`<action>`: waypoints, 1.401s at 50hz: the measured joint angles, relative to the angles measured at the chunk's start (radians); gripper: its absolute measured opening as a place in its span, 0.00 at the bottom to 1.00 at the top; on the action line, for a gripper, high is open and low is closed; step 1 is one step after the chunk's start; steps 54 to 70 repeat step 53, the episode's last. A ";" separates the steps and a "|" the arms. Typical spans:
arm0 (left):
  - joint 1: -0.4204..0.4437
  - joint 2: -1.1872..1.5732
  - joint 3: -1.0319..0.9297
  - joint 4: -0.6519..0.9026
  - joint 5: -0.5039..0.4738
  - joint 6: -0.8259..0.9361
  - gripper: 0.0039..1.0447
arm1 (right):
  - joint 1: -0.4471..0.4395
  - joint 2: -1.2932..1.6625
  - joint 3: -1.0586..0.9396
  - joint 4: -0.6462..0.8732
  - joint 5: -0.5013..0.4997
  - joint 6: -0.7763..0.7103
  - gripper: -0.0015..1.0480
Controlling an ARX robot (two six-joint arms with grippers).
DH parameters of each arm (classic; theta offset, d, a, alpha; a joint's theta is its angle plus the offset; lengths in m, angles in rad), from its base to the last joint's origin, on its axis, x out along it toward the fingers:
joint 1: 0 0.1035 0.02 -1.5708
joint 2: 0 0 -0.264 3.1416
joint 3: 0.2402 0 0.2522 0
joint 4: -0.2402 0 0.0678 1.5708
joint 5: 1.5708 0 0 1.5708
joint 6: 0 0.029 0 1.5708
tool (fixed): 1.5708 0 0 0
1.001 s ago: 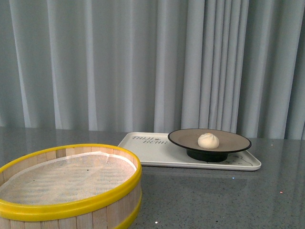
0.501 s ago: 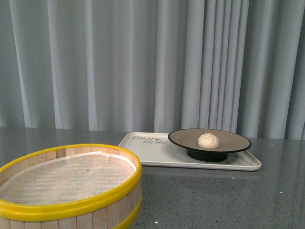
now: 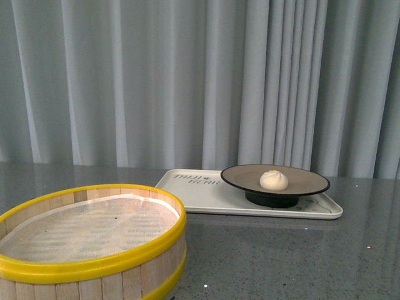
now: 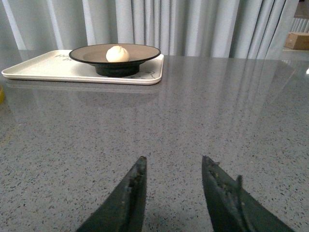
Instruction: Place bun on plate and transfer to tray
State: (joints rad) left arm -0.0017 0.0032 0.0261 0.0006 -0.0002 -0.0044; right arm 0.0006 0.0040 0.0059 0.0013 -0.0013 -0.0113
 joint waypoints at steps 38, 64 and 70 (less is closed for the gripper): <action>0.000 0.000 0.000 0.000 0.000 0.000 0.94 | 0.000 0.000 0.000 0.000 0.000 0.000 0.92; 0.000 0.000 0.000 0.000 0.000 0.000 0.94 | 0.000 0.000 0.000 0.000 0.000 0.001 0.92; 0.000 0.000 0.000 0.000 0.000 0.000 0.94 | 0.000 0.000 0.000 0.000 0.000 0.001 0.92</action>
